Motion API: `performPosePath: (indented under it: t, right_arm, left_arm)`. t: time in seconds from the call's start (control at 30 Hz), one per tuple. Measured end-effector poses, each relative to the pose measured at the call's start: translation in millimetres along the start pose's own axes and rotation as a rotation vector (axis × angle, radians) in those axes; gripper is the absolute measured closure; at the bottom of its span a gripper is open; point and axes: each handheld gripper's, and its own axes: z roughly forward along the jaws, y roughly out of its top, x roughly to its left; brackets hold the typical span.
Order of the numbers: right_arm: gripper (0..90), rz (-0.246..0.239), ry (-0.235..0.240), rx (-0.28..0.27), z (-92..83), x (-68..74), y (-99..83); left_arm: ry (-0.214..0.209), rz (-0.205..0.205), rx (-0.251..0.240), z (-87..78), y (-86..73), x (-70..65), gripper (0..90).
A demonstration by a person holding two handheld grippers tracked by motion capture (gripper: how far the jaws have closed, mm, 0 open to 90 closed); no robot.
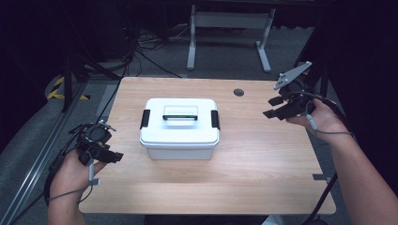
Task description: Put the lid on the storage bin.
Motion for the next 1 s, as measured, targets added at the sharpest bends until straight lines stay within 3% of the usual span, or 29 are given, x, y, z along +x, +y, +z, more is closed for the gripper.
performPosePath:
  t: [0.13, 0.43, 0.63, 0.67, 0.73, 1.0]
  right_arm:
    - [48.9, 0.019, 0.001, -0.015, -0.1, -0.2, -11.1]
    - [48.4, 0.034, -0.012, 0.002, 21.0, 11.5, -35.3]
    - [47.2, 0.042, -0.003, -0.007, 39.6, 20.6, -46.3]
    - [47.0, 0.033, 0.001, -0.008, 43.3, 22.5, -47.9]
    - [46.9, 0.027, 0.005, -0.007, 50.4, 25.7, -51.5]
    - [47.0, 0.053, 0.055, 0.025, 84.6, 35.4, -64.1]
  left_arm:
    - [-0.006, 0.001, 0.005, -0.1, 0.3, -1.0, 42.4]
    - [-0.027, -0.017, 0.047, 7.4, 0.7, -1.1, 44.6]
    - [-0.005, 0.028, 0.044, 6.9, 3.1, -4.6, 44.2]
    - [-0.01, 0.016, 0.036, 6.8, 3.2, -6.2, 44.4]
    - [-0.008, 0.031, 0.04, 6.4, 4.2, -6.2, 44.4]
    - [-0.007, 0.041, 0.056, 10.0, 5.2, -7.2, 43.9]
